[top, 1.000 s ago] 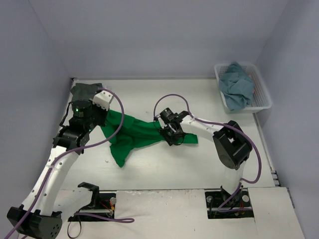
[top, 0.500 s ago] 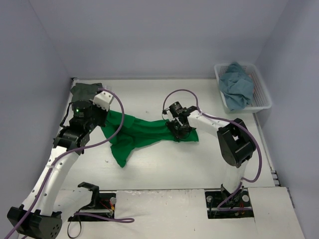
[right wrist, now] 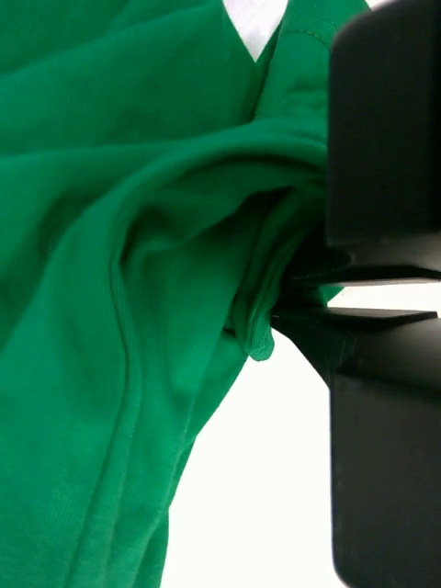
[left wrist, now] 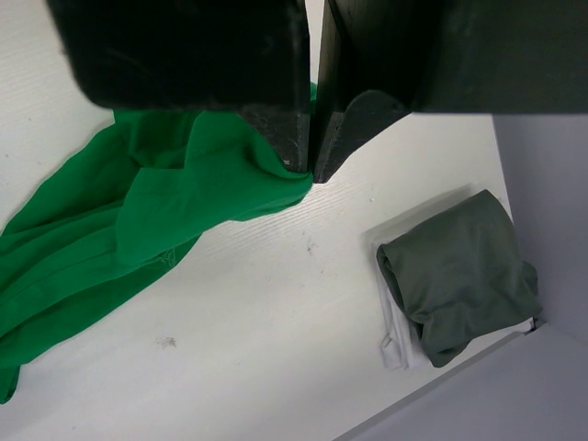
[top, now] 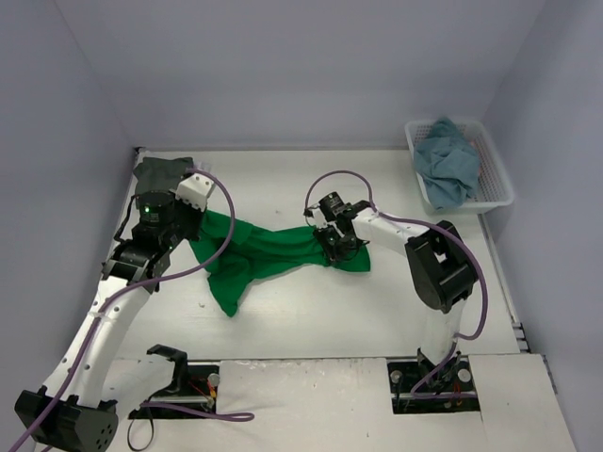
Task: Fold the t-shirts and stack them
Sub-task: Flatten out the tshirt
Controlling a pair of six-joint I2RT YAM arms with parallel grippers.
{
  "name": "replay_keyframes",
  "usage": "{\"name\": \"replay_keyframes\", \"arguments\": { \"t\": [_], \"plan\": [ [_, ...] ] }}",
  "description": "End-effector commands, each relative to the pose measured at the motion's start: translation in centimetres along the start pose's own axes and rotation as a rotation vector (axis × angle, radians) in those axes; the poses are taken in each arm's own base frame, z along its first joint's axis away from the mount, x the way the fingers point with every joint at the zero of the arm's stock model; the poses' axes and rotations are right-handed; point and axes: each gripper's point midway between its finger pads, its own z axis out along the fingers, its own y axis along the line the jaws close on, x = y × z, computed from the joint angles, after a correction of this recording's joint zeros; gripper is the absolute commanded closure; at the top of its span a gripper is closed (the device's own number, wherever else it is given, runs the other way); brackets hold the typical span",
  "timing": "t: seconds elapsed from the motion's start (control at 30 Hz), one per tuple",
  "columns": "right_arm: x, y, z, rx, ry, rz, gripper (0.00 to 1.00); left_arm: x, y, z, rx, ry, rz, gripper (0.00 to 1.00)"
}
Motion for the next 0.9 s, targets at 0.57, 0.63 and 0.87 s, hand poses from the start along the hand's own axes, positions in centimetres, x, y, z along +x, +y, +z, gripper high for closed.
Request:
{"name": "replay_keyframes", "arguments": {
  "t": [0.57, 0.63, 0.87],
  "plan": [
    [-5.3, -8.9, -13.3, 0.093, -0.343, 0.044, 1.0, -2.8, 0.6, -0.6, -0.013, -0.112, -0.008, 1.0],
    [-6.1, -10.4, -16.3, 0.137, -0.413, 0.045, 1.0, -2.8, 0.7, -0.6, -0.016, -0.115, -0.008, 1.0],
    [-5.0, -14.7, -19.3, 0.188, -0.474, 0.101, 1.0, -3.4, 0.9, -0.6, -0.018, -0.117, -0.01, 1.0]
  ]
}}
